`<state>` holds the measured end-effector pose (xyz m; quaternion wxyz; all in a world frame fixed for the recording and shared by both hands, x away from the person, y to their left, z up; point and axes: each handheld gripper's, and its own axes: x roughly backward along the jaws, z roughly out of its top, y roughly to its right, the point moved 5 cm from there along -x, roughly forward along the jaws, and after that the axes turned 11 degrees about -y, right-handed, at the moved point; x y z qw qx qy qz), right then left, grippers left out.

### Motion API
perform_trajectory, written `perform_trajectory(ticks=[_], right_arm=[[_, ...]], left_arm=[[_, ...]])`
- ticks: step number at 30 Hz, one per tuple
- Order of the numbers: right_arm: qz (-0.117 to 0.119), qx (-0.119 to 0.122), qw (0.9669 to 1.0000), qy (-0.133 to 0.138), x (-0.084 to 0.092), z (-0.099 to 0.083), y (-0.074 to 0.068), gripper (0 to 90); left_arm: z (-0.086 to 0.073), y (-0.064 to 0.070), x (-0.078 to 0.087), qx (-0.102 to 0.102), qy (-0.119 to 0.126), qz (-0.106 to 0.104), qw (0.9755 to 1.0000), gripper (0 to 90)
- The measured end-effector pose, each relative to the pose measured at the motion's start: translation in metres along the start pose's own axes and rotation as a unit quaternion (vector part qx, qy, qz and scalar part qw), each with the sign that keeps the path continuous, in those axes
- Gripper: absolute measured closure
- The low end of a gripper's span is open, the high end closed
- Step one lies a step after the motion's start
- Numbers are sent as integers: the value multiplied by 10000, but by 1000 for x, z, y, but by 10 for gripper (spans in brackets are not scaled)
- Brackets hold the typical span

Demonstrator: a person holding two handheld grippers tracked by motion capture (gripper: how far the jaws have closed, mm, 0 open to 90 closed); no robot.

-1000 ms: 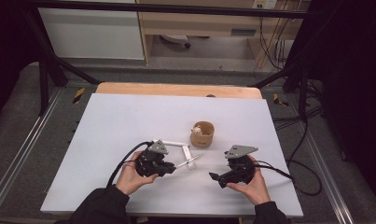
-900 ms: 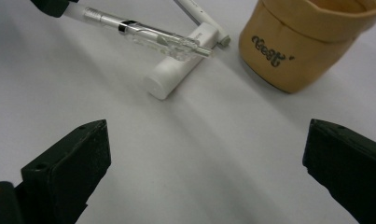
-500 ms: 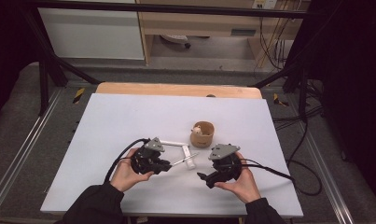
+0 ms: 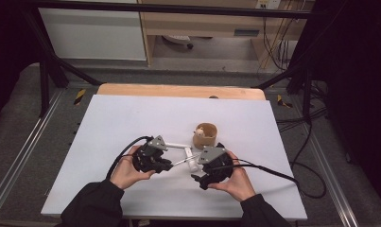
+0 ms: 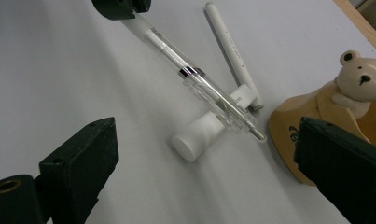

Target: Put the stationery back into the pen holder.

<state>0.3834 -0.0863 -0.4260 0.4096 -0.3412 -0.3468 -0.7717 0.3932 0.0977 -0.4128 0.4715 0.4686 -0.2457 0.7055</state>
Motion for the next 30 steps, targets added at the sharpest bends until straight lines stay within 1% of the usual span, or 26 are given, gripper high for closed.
perform_trajectory(ticks=[2,3,4,6,7,12,18,21,25,28,29,30], right_arm=[[-33,158,9998,-82,-1,3,-2,81],[-33,158,9998,-82,-1,3,-2,81],[-85,303,9995,-104,-1,5,-3,85],[-91,328,9994,-109,-1,6,-3,87],[-115,411,9990,-114,-2,7,-3,95],[-213,631,9977,-162,-2,8,-5,118],[-351,903,9952,-98,-1,6,-6,169],[-445,1146,9923,-119,-1,4,-6,207],[-546,1451,9878,-123,-2,2,-7,248],[-672,1623,9844,-134,-2,1,-7,281],[-740,1749,9817,-134,-2,1,-6,294],[-750,1797,9808,-137,-2,0,-7,306]], left_arm=[[1,1,-1,-14,-42,-2,10000,805],[1,1,-1,-14,-42,-2,10000,805],[1,1,-1,-39,-81,7,10000,805],[2,2,-1,-41,-93,11,9999,805],[3,2,-1,-44,-98,14,9999,805],[9,5,0,-89,-111,6,9999,805],[20,11,-1,-185,-165,18,9997,805],[26,14,-3,-236,-234,32,9994,805],[31,16,-5,-229,-247,22,9994,805],[36,19,-9,-256,-292,-10,9992,805],[37,20,-10,-273,-305,5,9992,805],[37,20,-10,-273,-305,5,9992,805]])
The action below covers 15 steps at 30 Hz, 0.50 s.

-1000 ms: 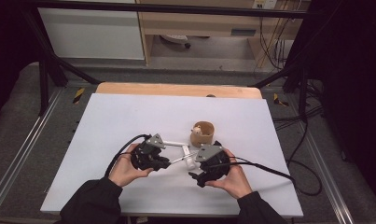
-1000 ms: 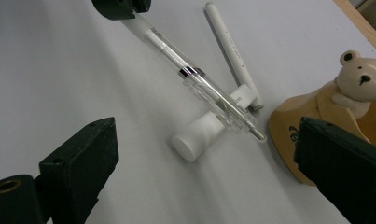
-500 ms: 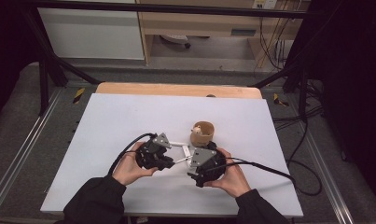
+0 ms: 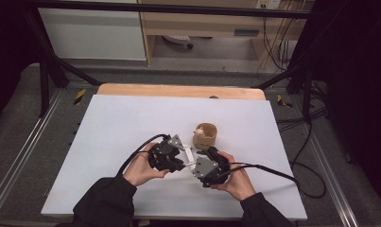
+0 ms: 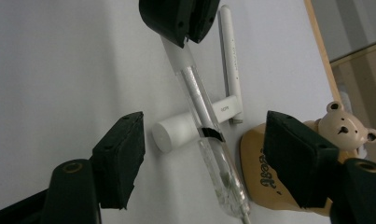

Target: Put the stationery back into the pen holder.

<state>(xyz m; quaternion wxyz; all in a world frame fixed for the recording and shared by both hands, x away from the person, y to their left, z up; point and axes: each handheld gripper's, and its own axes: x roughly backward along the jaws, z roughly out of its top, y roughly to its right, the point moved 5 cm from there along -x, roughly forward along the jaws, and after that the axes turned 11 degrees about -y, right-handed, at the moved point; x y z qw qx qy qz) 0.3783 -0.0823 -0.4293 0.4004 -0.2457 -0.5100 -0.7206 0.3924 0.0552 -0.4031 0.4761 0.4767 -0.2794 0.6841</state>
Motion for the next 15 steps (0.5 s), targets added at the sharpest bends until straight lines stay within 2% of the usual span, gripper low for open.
perform_trajectory(ticks=[2,6,7,10,15], right_arm=[[-42,124,9999,-24,0,-1,-1,327],[-139,426,9990,-30,-1,-2,-2,370],[-162,446,9989,-40,-1,-2,-3,389],[-169,582,9981,-60,-1,-4,-3,442],[-211,780,9966,-143,-1,-6,-4,504]], left_arm=[[5,2,-1,-84,-65,19,9999,805],[12,6,-2,-58,-3,-19,10000,805],[14,7,-2,-153,-104,39,9998,805],[19,9,-4,-205,-166,49,9996,805],[23,10,-6,-216,-224,39,9995,805]])
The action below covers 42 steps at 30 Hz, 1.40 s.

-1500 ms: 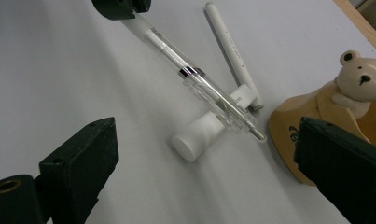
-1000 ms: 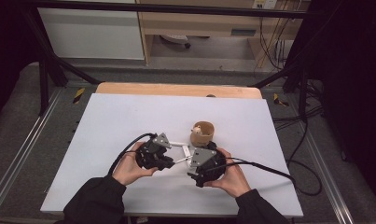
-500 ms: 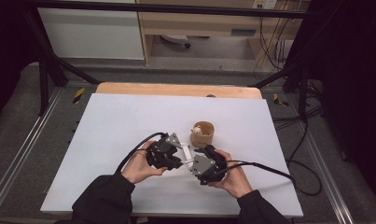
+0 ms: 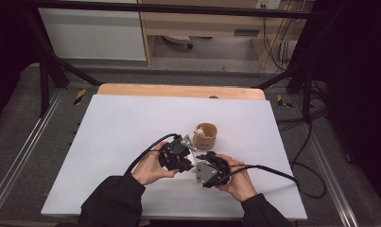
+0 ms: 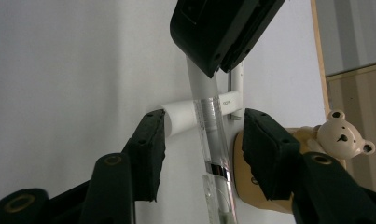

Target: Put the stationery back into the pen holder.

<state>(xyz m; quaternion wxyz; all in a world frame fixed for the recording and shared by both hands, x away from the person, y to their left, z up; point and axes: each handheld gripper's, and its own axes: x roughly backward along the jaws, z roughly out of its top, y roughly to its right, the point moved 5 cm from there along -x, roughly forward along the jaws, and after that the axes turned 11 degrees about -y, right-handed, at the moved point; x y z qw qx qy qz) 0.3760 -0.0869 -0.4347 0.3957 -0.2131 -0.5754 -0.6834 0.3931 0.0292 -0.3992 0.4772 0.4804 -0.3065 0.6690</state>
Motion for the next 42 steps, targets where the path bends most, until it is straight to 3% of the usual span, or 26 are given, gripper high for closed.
perform_trajectory(ticks=[21,28,33,34,36,38,40,41,42], right_arm=[[-134,591,9979,213,4,-1,-3,780],[-118,721,9971,205,4,-1,-4,794],[-111,677,9974,219,6,-1,-3,796],[-85,620,9978,208,6,-2,-1,796],[-101,611,9979,196,6,-3,0,796],[-81,486,9986,173,6,-6,2,796],[-82,449,9988,161,6,-7,3,796],[-82,393,9991,117,6,-11,5,796],[-82,393,9991,117,6,-11,5,796]], left_arm=[[7,2,-7,-15,-76,-67,9999,805],[7,3,-6,-11,-63,-83,9999,803],[7,3,-4,-53,29,-13,10000,793],[6,3,-3,-53,69,27,10000,720],[5,2,0,-43,160,109,9998,683],[2,1,4,-116,245,241,9993,568],[-1,0,8,-117,329,347,9988,534],[-3,-1,10,-131,380,382,9985,457],[-6,-2,11,-127,439,422,9981,457]])
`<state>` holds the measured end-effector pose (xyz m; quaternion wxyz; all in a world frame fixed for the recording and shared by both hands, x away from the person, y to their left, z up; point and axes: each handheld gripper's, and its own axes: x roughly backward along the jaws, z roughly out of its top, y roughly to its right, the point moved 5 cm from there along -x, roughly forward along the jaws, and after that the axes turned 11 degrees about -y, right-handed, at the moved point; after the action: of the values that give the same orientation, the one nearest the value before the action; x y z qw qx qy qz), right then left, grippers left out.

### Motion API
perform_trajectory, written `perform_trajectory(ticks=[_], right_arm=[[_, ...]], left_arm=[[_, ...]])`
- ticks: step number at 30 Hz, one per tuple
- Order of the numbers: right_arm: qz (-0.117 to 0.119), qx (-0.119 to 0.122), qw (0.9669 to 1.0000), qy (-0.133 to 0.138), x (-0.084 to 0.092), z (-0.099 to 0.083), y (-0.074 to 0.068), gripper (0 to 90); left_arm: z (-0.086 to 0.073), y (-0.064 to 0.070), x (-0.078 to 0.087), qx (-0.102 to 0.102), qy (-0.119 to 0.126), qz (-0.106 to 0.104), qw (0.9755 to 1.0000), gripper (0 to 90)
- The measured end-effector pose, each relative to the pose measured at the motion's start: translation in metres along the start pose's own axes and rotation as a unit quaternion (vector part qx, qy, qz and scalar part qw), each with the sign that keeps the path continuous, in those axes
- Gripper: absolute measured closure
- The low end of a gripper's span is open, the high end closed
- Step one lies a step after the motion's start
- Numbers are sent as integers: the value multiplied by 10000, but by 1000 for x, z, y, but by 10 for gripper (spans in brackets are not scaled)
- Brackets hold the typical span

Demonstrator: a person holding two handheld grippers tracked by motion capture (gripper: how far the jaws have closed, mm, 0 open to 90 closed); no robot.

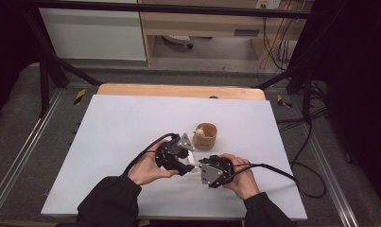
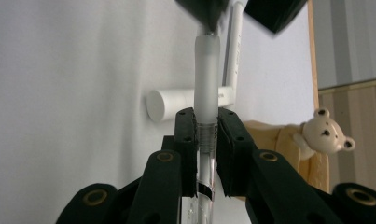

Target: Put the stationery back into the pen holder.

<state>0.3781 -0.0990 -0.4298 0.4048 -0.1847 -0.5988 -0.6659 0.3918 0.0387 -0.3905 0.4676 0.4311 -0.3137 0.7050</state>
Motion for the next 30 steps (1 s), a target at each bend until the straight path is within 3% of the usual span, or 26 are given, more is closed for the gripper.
perform_trajectory(ticks=[1,5,13,16,18,19,23,27,30], right_arm=[[0,-68,10000,-9,0,-3,2,796],[-20,-238,9997,-43,2,-8,6,796],[-35,-630,9980,-62,5,-19,12,796],[-9,-904,9959,1,7,-24,14,796],[-12,-952,9954,29,8,-25,15,796],[4,-1152,9933,57,9,-28,16,796],[15,-1309,9914,88,11,-32,18,796],[63,-1589,9872,123,13,-35,20,796],[117,-1863,9823,160,14,-36,22,796]], left_arm=[[-3,-1,2,-6,-7,56,10000,382],[-16,-8,5,179,138,207,9995,288],[-52,-22,2,521,275,399,9975,183],[-64,-24,1,640,332,479,9962,117],[-73,-26,1,732,401,531,9951,107],[-78,-26,1,811,463,542,9942,98],[-95,-30,1,1014,624,580,9912,83],[-113,-34,3,1241,752,692,9870,77],[-126,-37,4,1393,833,733,9840,76]])
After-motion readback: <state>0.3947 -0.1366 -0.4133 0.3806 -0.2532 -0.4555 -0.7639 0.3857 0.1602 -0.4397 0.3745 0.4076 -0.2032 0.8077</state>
